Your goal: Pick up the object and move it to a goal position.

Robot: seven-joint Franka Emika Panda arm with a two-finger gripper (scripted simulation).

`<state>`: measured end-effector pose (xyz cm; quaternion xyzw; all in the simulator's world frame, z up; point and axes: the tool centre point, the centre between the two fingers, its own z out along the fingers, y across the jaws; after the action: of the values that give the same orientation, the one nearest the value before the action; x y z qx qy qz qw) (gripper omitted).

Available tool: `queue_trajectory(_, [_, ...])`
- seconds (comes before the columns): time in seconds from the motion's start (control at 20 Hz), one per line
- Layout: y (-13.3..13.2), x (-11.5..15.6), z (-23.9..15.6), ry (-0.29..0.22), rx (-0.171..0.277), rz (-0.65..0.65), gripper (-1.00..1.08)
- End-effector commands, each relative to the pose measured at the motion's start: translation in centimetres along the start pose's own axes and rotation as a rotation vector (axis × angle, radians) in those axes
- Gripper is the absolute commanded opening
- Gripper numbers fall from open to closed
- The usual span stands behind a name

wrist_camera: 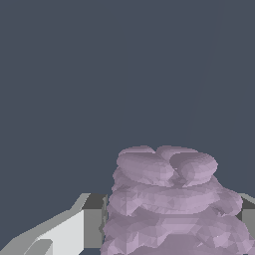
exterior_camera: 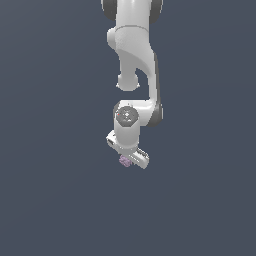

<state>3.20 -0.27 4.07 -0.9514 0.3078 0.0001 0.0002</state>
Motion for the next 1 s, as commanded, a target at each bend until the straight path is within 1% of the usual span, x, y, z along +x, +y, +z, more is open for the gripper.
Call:
queue_trajectory(0.0, [0.0,0.0,0.0,0.000,0.000,0.001,-1.00])
queue_trajectory(0.3, [0.0,-0.1,-0.1,0.000,0.000,0.000,-1.00])
queue_trajectory(0.5, [-0.1,-0.6,-0.7,0.000,0.000,0.000,-1.00])
queue_trajectory(0.75, [-0.5,-2.1,-2.2,0.000,0.000,0.000,-1.00])
queue_trajectory(0.95, [-0.9,-4.0,-4.2,0.000,0.000,0.000,-1.00])
